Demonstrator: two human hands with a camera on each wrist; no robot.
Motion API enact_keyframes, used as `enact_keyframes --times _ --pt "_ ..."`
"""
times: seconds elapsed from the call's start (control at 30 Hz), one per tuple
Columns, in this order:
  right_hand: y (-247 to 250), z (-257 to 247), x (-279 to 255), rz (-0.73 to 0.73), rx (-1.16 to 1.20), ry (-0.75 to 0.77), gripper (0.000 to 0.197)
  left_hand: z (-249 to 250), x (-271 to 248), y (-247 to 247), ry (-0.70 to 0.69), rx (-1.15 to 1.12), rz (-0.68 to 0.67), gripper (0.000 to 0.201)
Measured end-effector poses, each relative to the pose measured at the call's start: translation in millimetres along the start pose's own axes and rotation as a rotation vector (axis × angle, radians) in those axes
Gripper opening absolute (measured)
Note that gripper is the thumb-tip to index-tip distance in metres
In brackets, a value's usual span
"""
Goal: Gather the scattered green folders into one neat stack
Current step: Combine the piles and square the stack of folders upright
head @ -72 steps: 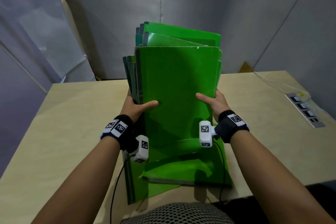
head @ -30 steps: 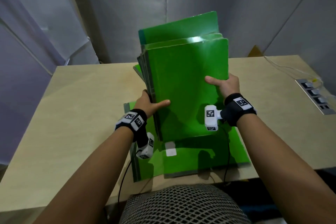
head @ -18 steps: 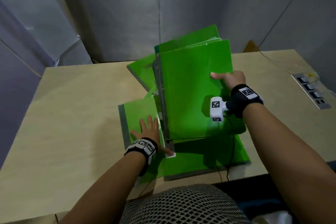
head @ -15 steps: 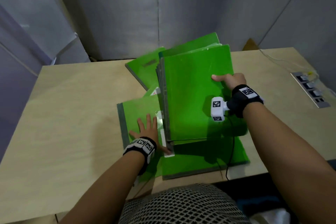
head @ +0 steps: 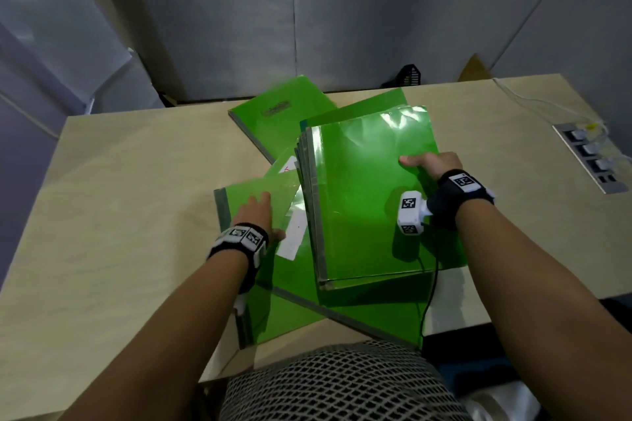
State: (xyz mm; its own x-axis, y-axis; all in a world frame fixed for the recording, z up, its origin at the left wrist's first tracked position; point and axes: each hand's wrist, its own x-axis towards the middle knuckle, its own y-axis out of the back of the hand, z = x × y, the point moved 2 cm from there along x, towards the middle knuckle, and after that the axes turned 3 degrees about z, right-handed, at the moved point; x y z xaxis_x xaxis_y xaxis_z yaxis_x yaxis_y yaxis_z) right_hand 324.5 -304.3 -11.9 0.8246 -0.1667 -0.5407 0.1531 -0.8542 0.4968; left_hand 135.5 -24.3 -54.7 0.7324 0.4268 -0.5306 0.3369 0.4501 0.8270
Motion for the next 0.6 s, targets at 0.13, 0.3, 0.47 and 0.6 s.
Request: enact_keyframes --times 0.13,0.3,0.47,0.6 --pt "-2 6 0 0.002 0.049 -0.056 0.106 1 -26 -27 0.161 -0.085 -0.122 0.122" --pt "-2 0 -19 0.029 0.032 -0.041 0.088 6 -31 -30 0.157 -0.002 -0.154 0.059" --pt "2 -2 -27 0.05 0.005 -0.017 0.081 3 -29 -32 0.195 -0.057 -0.169 0.053" --pt "3 -6 -31 0.066 -0.046 0.019 0.07 1 -31 -39 0.189 -0.123 -0.157 0.08"
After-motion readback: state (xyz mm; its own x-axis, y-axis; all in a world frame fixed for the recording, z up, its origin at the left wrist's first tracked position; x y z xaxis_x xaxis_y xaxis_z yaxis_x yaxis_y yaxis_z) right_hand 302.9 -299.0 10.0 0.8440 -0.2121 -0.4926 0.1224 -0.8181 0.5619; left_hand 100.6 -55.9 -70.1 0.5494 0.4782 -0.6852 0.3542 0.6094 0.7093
